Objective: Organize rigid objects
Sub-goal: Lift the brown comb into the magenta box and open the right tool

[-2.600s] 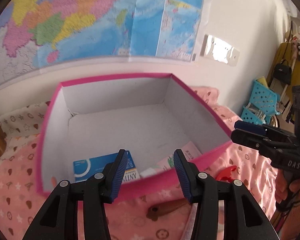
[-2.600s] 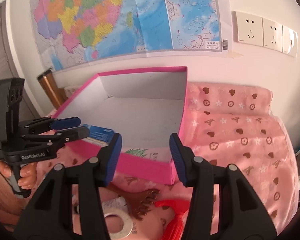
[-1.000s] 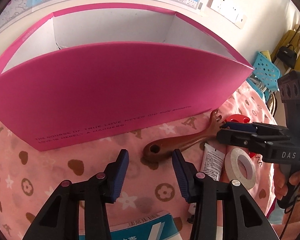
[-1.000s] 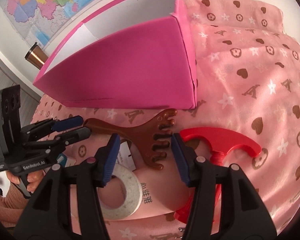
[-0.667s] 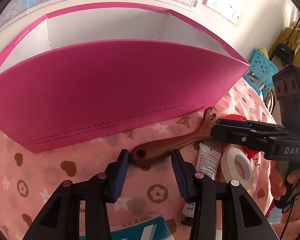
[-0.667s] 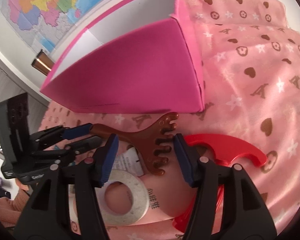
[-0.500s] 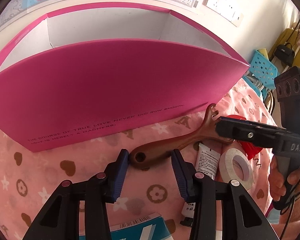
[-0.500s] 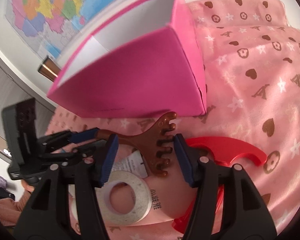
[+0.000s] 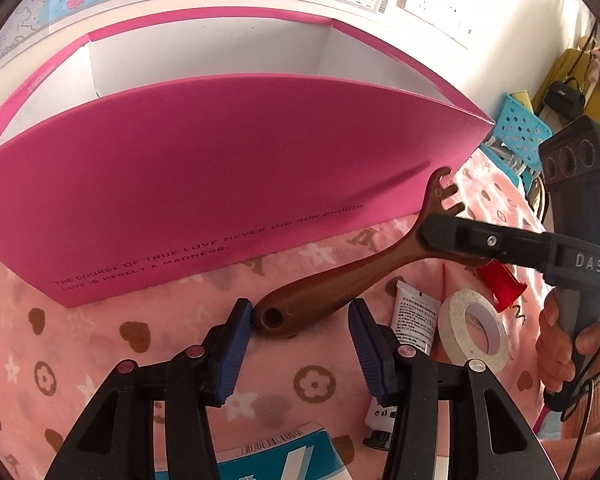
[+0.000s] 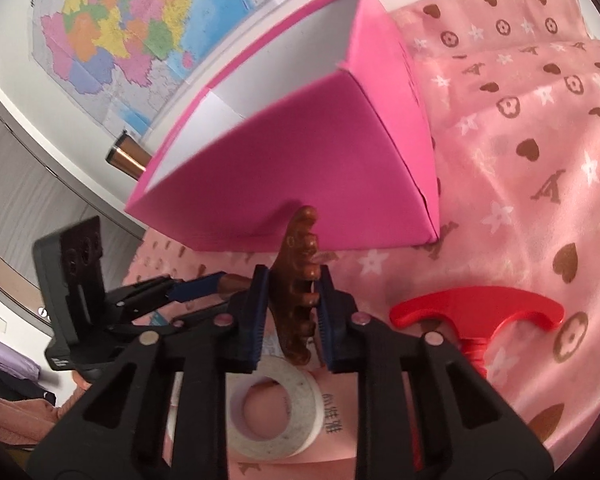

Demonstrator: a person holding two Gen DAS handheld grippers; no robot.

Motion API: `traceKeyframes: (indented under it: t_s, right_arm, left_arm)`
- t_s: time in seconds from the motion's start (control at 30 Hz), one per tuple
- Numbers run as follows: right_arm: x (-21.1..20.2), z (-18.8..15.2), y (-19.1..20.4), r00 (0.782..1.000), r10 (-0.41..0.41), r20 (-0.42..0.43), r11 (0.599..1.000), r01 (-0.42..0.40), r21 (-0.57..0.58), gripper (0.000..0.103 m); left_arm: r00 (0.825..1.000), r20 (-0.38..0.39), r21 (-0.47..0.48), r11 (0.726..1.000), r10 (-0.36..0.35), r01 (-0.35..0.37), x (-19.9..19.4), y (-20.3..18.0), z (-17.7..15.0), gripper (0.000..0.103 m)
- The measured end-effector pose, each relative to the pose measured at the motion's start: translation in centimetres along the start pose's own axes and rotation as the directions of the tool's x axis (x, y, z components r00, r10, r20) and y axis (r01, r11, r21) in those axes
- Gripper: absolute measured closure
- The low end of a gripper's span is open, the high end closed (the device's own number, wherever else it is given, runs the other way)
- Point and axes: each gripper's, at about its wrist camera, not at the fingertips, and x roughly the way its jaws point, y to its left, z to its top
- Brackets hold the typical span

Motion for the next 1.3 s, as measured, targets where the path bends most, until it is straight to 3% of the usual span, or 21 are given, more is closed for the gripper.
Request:
traceKeyframes:
  t_s: [0.13, 0.43, 0.83, 1.1, 1.3]
  right_arm:
    - [-0.7, 0.2, 0.8, 0.999, 0.035, 0.023, 0.999, -0.035, -0.006, 0.086]
    - [-2.1, 0.8, 2.2, 0.991, 0.124, 0.040, 0.992, -0.125, 0.022, 0.087]
    - [-6.1, 3.0, 5.4, 0.969, 0.220, 0.108, 0.975, -0.217, -0.045, 0.088]
    - [-7.5, 6.4, 6.6, 0.956, 0.234, 0.175, 0.971, -0.219, -0.098, 0.088]
    - [-6.5, 8.0, 5.3, 0.959, 0.210, 0.189, 0.977, -0.200, -0.071, 0.088]
  left_arm:
    - [1.000, 0.005, 0.006, 1.000, 0.015, -0.015, 0.0, -0.3, -0.1, 0.054]
    - [0.998, 0.035, 0.012, 0.998, 0.055, -0.055, -0.5, -1.4, -0.3, 0.058]
    - [0.980, 0.190, 0.058, 0.996, 0.060, -0.072, -6.4, -2.9, 2.1, 0.062]
    - [0.957, 0.277, 0.088, 0.989, 0.090, -0.118, -8.3, -3.3, 5.7, 0.062]
    - [0.962, 0.256, 0.083, 0.990, 0.093, -0.118, -6.8, -2.5, 7.6, 0.062]
